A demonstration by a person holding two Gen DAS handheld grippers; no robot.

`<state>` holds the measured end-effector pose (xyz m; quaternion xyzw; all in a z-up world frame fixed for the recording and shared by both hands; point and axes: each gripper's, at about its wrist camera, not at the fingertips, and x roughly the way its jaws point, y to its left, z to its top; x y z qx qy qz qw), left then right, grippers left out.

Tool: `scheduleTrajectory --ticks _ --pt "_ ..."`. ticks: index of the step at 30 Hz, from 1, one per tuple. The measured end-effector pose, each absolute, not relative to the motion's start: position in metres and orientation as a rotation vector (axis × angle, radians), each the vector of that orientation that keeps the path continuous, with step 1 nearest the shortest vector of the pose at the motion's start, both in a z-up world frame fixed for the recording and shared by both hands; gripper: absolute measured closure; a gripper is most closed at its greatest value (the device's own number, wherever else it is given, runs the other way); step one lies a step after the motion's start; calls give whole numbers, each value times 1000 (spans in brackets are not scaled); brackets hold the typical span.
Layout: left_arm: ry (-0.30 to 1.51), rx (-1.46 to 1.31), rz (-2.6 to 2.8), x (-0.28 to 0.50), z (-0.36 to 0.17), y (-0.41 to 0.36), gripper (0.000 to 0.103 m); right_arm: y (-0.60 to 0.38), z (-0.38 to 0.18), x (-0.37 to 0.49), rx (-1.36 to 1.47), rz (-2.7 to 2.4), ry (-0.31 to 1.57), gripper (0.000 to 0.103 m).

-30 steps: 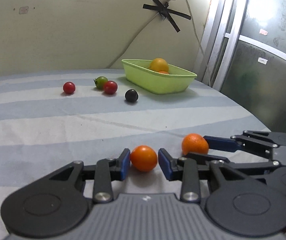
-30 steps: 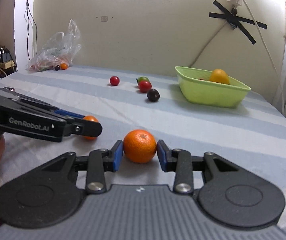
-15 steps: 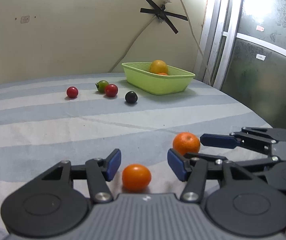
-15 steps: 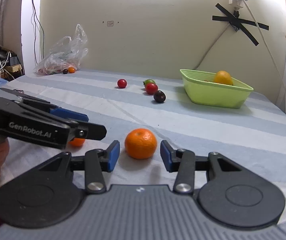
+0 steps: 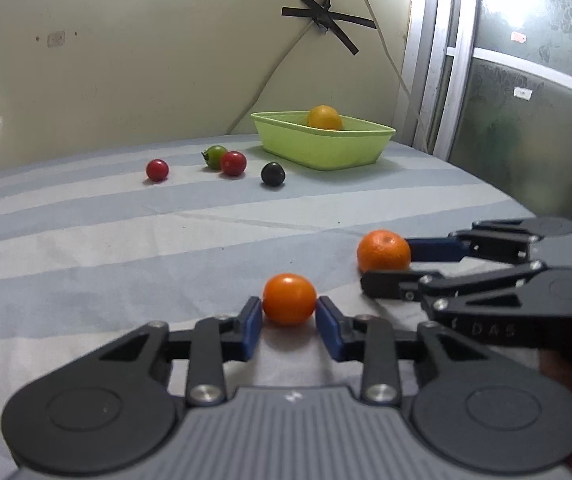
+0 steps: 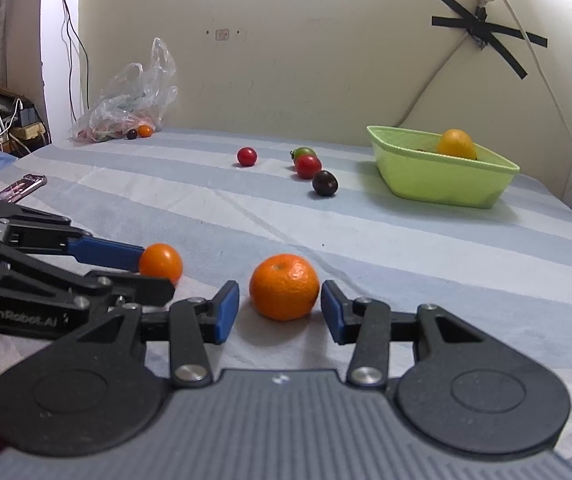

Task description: Organize fruits

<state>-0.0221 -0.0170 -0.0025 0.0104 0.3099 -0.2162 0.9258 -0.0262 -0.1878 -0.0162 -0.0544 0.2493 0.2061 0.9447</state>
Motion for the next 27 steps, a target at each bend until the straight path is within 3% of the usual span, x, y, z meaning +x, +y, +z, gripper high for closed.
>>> scheduleTrajectory --ticks 2,12,20,27 --pt "637 5 -450 -17 -2 -16 73 -188 -16 -26 -115 411 503 63" --pt "623 -73 -522 34 26 -26 73 -216 6 -1 5 403 456 64" --pt "538 -78 -566 134 63 -62 73 -244 37 71 17 290 354 64" --pt "608 -115 -579 224 53 -93 73 -253 24 134 3 228 390 63"
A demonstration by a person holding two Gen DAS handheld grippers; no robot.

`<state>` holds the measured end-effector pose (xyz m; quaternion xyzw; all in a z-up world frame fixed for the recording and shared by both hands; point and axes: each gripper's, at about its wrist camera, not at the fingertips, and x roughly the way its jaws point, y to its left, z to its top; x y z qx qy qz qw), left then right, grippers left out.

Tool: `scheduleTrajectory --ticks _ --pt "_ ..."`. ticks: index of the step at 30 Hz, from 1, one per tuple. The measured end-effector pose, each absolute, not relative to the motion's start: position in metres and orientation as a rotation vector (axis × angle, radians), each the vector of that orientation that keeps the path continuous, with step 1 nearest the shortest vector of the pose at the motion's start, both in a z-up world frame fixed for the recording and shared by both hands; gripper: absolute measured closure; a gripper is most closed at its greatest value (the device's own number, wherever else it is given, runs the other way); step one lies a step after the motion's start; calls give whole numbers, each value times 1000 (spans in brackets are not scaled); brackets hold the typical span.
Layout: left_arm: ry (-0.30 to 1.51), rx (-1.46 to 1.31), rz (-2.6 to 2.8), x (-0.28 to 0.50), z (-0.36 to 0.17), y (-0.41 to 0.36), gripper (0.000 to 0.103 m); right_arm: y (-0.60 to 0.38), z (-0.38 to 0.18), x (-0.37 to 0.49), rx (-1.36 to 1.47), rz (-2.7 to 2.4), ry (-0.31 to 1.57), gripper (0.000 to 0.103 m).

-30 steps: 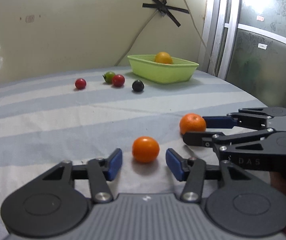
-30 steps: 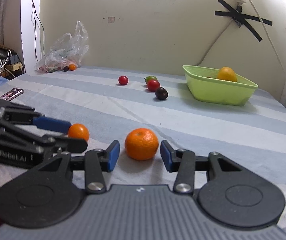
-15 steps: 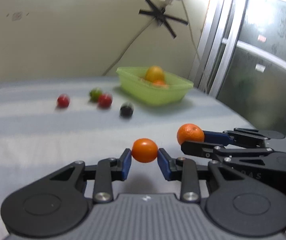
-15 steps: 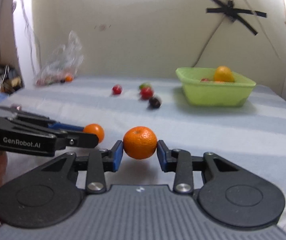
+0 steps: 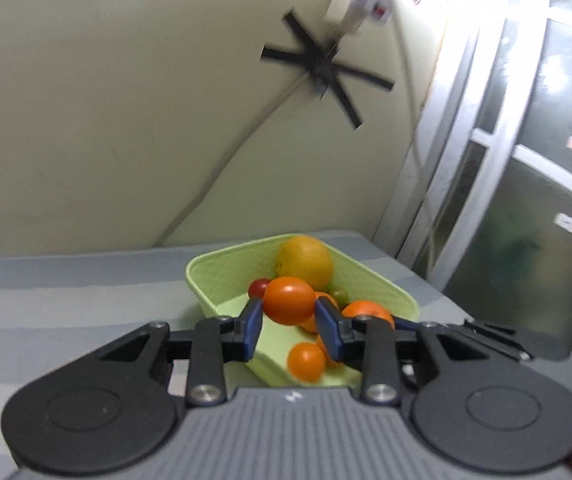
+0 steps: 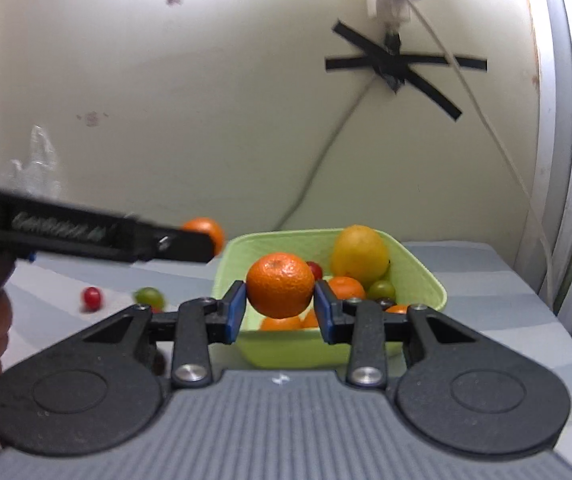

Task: Organize fruits
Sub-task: 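Carry both fruits into the green basket and open both grippers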

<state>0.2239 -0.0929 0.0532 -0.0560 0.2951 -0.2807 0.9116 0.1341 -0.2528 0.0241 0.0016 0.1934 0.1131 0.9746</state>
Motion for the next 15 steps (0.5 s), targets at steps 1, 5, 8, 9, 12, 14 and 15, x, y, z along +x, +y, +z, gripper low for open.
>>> scheduleTrajectory --ticks 1,5,8,9,12,14,15 --pt "626 -115 -580 232 48 -97 73 -254 21 139 7 223 397 63" --pt "667 -101 -564 250 31 -109 67 -256 12 148 17 233 417 62" --pt "660 -116 -564 249 30 -109 66 -256 14 148 10 224 399 49" --pt "656 -123 -564 248 32 -107 66 -258 15 148 16 224 396 48" --pt "616 -149 -536 237 46 -90 66 -262 18 142 29 206 376 49" --pt "582 -184 -512 226 55 -68 66 -266 20 138 41 193 363 49" --pt "568 -198 -495 219 59 -58 66 -267 21 135 49 183 354 49"
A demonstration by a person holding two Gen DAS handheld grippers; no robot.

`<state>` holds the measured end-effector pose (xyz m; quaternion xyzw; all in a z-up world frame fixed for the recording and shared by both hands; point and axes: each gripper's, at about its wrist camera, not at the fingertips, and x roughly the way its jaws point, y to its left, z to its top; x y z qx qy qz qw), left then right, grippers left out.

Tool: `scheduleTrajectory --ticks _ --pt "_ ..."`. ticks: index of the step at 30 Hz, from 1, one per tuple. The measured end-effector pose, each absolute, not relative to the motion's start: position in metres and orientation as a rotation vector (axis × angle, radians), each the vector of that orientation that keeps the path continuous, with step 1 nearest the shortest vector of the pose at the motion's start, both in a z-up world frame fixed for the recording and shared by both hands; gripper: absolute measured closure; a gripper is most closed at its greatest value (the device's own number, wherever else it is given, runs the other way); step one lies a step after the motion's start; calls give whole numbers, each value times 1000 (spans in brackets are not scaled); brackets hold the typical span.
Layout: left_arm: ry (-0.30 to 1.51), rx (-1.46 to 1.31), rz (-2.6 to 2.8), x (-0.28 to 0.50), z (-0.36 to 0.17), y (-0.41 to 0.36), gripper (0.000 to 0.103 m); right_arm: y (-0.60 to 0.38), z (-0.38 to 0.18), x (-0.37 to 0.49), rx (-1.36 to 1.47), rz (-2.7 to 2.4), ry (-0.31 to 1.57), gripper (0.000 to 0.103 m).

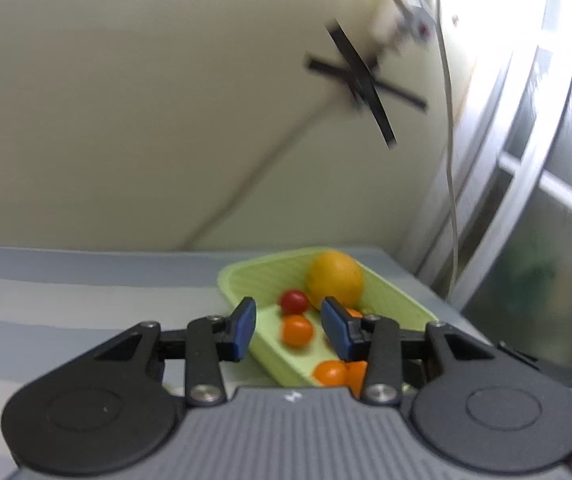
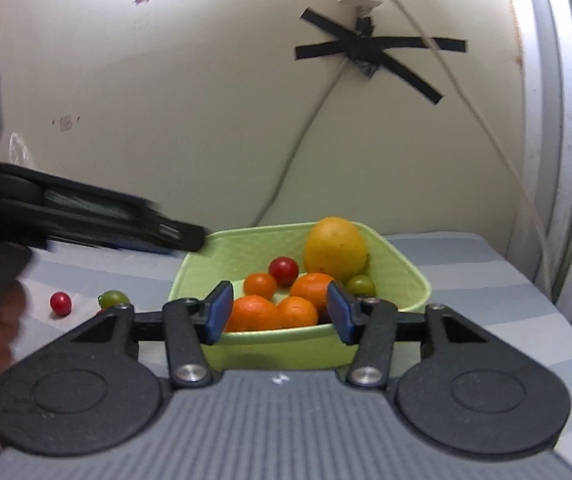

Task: Organize fruits
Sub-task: 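Carry both fruits into the green basket and open both grippers, then grasp a red tomato with the left gripper while the right grasps a dark purple tomato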

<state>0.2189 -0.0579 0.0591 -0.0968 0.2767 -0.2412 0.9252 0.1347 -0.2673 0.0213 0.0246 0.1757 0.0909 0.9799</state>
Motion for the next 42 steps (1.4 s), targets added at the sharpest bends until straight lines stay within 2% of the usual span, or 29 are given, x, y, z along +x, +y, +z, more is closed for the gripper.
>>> scheduleTrajectory --ticks 5,11,15,22,28,31,32,33,36,42 --pt "534 -214 -347 177 61 -3 66 -268 27 124 65 158 291 49" --pt "593 -200 -236 154 37 40 66 -258 33 106 74 262 243 49" --pt "613 -161 -226 163 25 43 60 -231 32 101 40 366 314 52" --pt "644 -117 -253 186 7 34 57 -180 12 107 -129 417 447 52" --pt "674 -114 -268 203 1 28 57 -166 7 132 -126 428 531 52" --pt "697 -91 -262 206 -3 25 62 -159 -1 134 -147 422 579 52" --pt "698 -84 -268 206 -3 23 70 -159 -2 134 -148 424 585 52" --pt "697 -75 -264 205 -3 22 77 -158 -3 135 -154 419 597 54" --pt "691 -54 -253 201 -3 17 77 -155 -3 132 -158 424 591 76" --pt "696 -106 -330 150 -1 13 77 -159 2 105 -148 442 580 76"
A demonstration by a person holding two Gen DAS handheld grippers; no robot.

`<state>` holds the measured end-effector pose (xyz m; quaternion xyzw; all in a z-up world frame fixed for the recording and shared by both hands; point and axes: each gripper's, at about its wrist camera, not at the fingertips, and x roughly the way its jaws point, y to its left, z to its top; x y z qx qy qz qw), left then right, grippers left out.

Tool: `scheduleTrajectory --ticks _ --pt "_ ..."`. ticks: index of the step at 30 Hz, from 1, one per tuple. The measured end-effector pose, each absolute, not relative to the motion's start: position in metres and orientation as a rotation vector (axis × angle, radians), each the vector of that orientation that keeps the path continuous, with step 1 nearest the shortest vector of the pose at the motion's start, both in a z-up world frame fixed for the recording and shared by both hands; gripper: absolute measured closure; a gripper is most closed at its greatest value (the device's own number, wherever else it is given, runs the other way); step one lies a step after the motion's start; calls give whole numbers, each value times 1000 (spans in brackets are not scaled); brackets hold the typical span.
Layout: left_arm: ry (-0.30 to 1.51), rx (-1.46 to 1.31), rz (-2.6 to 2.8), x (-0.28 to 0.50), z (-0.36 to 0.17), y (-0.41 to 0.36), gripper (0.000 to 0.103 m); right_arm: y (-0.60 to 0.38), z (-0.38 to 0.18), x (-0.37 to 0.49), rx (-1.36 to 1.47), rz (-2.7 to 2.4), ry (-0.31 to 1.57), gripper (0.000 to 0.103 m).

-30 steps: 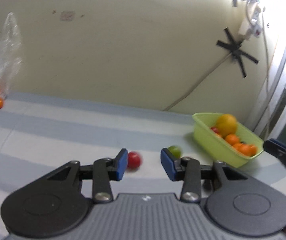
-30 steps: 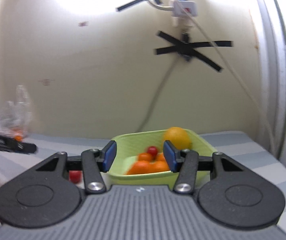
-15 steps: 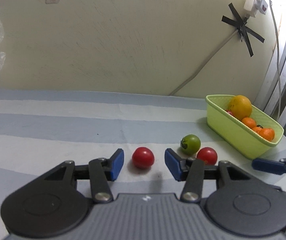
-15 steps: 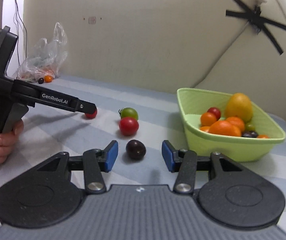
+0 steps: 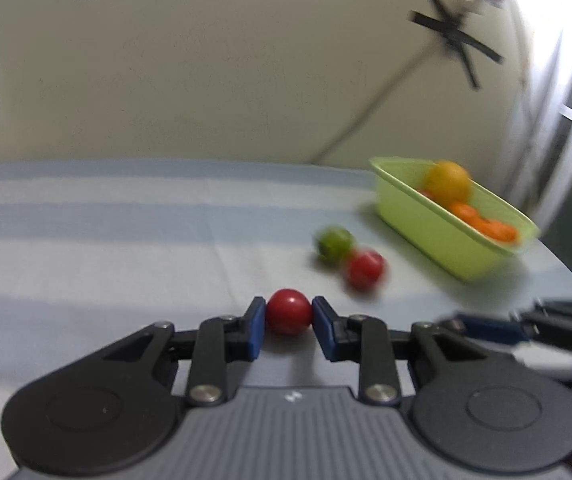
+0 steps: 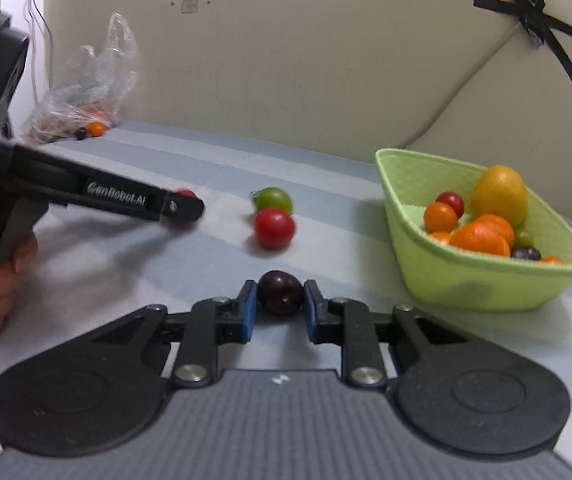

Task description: Organize fruits

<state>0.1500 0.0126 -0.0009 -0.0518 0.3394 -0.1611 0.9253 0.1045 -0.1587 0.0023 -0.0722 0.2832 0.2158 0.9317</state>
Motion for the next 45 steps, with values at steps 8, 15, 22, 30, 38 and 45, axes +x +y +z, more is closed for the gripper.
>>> scheduleTrajectory --ticks 8,15,22,30,38,45 --pt "668 -81 -456 53 1 -6 77 -174 2 19 -88 464 528 76" --pt "644 -25 -489 18 -1 -24 76 -175 -6 -21 -118 459 507 75" --pt "622 0 -469 14 -4 -29 76 -167 -10 -21 -159 444 512 69" --pt "615 -9 -452 13 -5 -28 72 -169 -10 -27 -150 422 490 62" --pt "614 -1 -448 13 -5 -29 71 -170 -10 -23 -132 429 515 60" --pt "613 -1 -448 13 -5 -29 71 -171 -11 -23 -121 438 524 60"
